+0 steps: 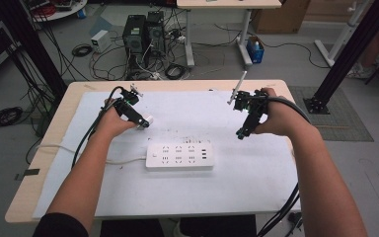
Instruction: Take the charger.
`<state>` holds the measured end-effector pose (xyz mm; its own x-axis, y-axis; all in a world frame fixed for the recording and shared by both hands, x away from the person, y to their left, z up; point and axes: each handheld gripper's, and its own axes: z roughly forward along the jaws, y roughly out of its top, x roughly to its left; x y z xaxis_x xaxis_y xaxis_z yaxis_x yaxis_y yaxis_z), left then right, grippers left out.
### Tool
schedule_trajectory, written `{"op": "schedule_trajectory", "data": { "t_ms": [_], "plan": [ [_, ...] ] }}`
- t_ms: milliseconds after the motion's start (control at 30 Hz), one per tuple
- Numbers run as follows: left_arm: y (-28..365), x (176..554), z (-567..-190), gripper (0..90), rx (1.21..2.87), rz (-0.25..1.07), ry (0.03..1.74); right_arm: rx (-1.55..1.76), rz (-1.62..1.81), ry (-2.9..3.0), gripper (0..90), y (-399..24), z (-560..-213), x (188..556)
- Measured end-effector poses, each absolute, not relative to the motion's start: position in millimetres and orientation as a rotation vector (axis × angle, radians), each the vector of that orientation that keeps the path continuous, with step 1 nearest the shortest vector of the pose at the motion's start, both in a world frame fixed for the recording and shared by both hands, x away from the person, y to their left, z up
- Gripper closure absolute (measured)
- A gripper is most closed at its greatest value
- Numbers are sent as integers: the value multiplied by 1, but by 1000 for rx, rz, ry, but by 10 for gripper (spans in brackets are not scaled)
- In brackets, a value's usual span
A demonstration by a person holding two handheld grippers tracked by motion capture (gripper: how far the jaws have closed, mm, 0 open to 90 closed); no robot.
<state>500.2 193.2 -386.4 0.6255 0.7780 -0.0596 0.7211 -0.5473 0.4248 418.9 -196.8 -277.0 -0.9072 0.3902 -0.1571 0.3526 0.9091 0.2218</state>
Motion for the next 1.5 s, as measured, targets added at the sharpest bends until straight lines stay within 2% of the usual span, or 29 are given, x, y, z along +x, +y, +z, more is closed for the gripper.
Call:
{"op": "schedule_trajectory", "data": {
  "t_ms": [367,667,700,967,1033,1167,1200,1233,1333,1367,1500],
  "plan": [
    [184,513,-415,17,2439,221,1191,593,266,2863,13,-194,-277,421],
    [185,518,-420,35,2405,259,1231,595,255,2851,13,-197,-277,422],
    [186,518,-420,98,2409,263,1231,601,249,2847,13,-197,-277,422],
    [184,516,-419,185,2403,268,1225,608,258,2841,13,-197,-278,424],
    [184,516,-419,266,2407,242,1217,608,254,2840,13,-196,-278,425],
    [182,515,-421,278,2421,235,1209,604,254,2841,13,-195,-279,426],
    [181,515,-421,295,2429,240,1207,603,255,2841,13,-196,-279,426],
    [180,514,-421,349,2432,237,1211,603,256,2838,13,-196,-279,425],
    [180,514,-421,364,2441,256,1213,611,254,2837,13,-196,-279,425],
    [180,514,-420,424,2445,263,1212,607,255,2836,13,-197,-279,425],
    [178,512,-420,425,2454,285,1204,619,258,2832,13,-199,-280,425]
  ]
}}
